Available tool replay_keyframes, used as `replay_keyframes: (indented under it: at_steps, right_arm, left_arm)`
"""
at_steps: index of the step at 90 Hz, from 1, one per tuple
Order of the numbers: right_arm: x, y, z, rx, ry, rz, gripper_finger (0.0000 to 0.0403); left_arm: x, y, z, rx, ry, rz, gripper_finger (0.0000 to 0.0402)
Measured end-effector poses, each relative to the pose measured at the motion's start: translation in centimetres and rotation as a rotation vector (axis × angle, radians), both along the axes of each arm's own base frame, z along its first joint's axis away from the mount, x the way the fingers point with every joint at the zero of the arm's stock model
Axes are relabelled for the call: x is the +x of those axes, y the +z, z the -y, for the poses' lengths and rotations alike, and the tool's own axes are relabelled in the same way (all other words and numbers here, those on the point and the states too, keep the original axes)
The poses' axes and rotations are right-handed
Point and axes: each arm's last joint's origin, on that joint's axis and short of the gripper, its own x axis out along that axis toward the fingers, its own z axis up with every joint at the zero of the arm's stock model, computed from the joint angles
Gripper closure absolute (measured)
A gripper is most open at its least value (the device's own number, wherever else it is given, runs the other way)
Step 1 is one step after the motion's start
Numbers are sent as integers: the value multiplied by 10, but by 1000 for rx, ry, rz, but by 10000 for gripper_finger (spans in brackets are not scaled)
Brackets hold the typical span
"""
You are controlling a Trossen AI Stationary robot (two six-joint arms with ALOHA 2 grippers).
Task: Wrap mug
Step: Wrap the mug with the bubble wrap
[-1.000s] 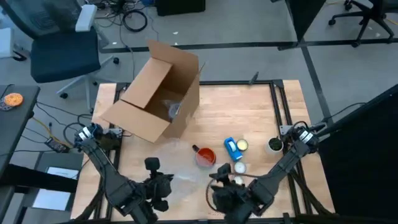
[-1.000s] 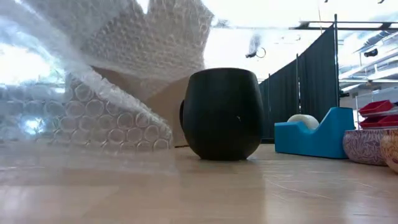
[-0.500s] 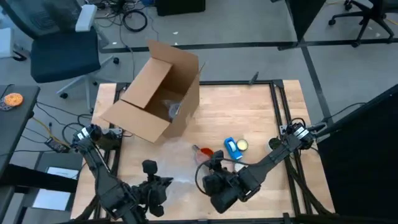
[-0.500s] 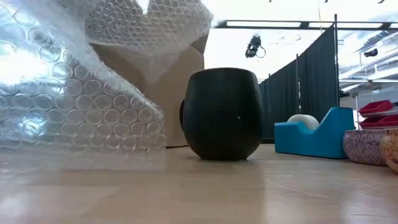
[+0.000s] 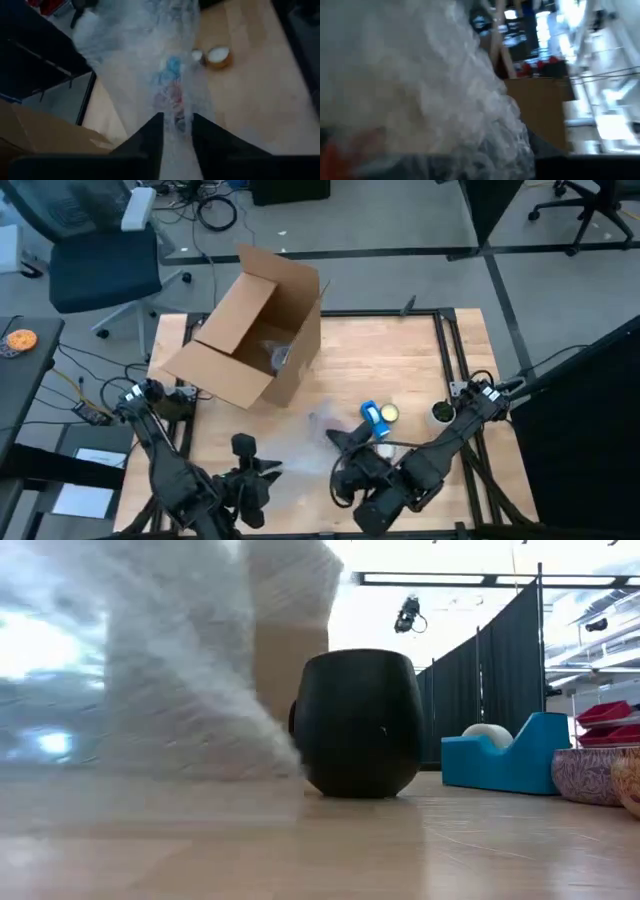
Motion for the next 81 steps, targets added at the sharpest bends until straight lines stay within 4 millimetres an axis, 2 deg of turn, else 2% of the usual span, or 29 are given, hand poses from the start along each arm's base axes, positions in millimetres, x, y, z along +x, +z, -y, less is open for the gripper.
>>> replay_keyframes:
  at_steps: [13, 26, 35, 43, 51, 62, 72, 81]
  right_arm:
    - [-5, 33, 9, -142, -115, 29, 403]
    - [-8, 62, 26, -134, -143, 38, 403]
    - [-17, 77, 47, -137, -170, 29, 403]
    - [-24, 89, 71, -136, -217, 32, 403]
    - [-31, 102, 93, -109, -263, 64, 403]
    - [-42, 124, 117, -57, -308, 124, 403]
    - [-49, 143, 127, 23, -277, 198, 403]
    - [-51, 161, 121, 110, -186, 296, 403]
  left_arm:
    - [-2, 23, 7, -61, -91, 51, 260]
    - [2, 21, 22, -103, -221, 39, 248]
    - [8, 3, 31, -92, -254, 16, 249]
    - [13, -22, 35, -61, -228, -13, 249]
    - [20, -47, 29, -28, -131, -2, 249]
    - [28, -71, 17, 12, -26, 6, 250]
    - [38, -82, 7, 15, 16, -1, 250]
    - [47, -84, -3, 27, 48, -9, 250]
